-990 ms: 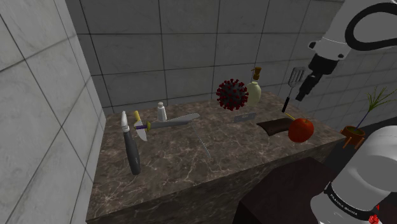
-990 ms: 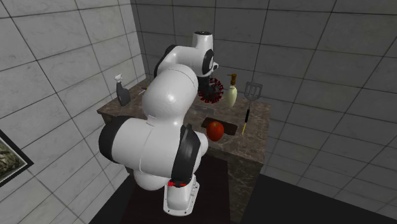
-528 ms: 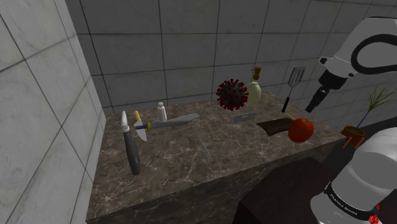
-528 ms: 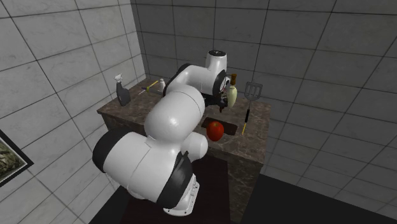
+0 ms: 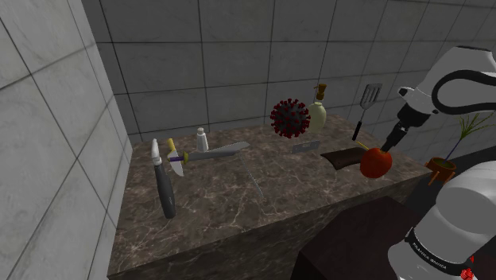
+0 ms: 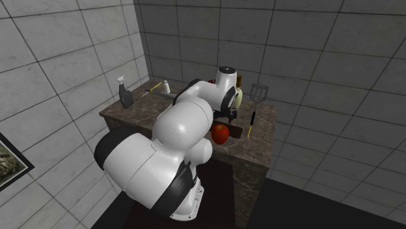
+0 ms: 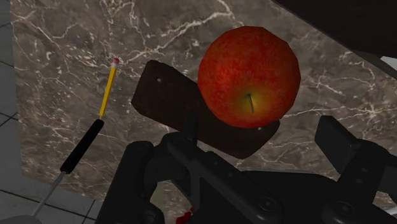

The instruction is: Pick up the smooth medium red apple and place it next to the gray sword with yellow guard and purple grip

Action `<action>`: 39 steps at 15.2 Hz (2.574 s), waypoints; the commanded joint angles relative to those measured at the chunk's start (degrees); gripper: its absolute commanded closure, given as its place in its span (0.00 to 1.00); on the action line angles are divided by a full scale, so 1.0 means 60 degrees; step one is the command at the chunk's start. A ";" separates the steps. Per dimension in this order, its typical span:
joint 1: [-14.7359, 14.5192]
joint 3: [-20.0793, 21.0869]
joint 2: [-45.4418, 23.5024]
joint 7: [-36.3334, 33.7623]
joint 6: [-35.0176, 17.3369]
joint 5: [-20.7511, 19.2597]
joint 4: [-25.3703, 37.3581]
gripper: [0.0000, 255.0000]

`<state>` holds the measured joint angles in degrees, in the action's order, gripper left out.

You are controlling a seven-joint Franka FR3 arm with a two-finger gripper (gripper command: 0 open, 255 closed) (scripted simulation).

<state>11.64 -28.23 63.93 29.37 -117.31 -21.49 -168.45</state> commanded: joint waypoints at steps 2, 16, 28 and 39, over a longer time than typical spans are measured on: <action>0.0035 -0.0144 -0.0188 -0.0008 -0.0423 -0.0141 -0.0239 0.00; 0.0035 -0.0144 -0.0188 -0.0008 -0.0421 -0.0140 -0.0238 1.00; -0.0236 0.0331 0.0086 -0.0087 0.0697 0.0330 0.0653 1.00; -0.0570 0.0870 0.0059 -0.0169 0.2009 0.0860 0.2029 1.00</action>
<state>8.45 -23.51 64.22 28.55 -106.13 -16.75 -157.10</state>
